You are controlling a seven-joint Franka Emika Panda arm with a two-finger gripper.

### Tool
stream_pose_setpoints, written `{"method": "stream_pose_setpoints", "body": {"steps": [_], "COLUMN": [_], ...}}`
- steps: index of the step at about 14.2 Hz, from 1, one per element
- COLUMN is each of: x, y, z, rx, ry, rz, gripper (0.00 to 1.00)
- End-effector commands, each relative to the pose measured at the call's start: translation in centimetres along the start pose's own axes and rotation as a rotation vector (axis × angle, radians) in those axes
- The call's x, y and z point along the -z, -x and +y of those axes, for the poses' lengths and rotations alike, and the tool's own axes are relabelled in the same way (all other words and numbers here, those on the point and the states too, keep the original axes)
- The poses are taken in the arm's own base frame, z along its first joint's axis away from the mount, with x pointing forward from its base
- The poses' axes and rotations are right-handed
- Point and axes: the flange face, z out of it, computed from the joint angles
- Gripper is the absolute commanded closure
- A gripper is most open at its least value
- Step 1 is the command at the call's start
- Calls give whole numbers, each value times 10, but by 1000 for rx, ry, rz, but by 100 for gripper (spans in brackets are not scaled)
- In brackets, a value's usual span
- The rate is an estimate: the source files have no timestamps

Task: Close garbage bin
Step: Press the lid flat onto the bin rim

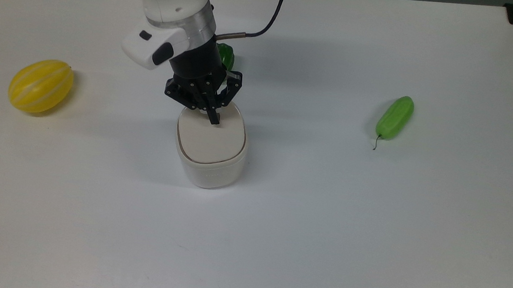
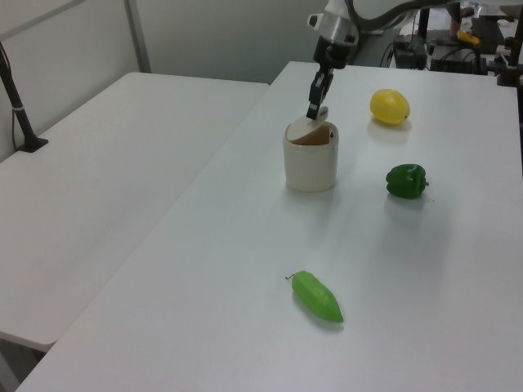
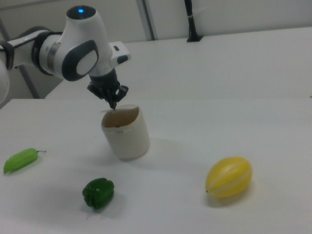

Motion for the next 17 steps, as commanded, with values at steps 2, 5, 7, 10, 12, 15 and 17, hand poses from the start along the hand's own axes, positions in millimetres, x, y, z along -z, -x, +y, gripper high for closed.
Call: {"method": "stream_pose_setpoints", "body": {"steps": [2,5,7,10,12,15,17], "x": [-21,-39,-49,-63,-59,-25,3], "y": [14,16,16,17,16,9,6], "z": [14,19,20,21,20,15,12], "rx": [-8,-17,-26,-36,-37,-70,-89], "ry": [6,9,11,17,17,17,17], "rz": [-58,-79,-90,-109,-101,-51,-16], "gripper": [100,100,100,100,100,100,100]}}
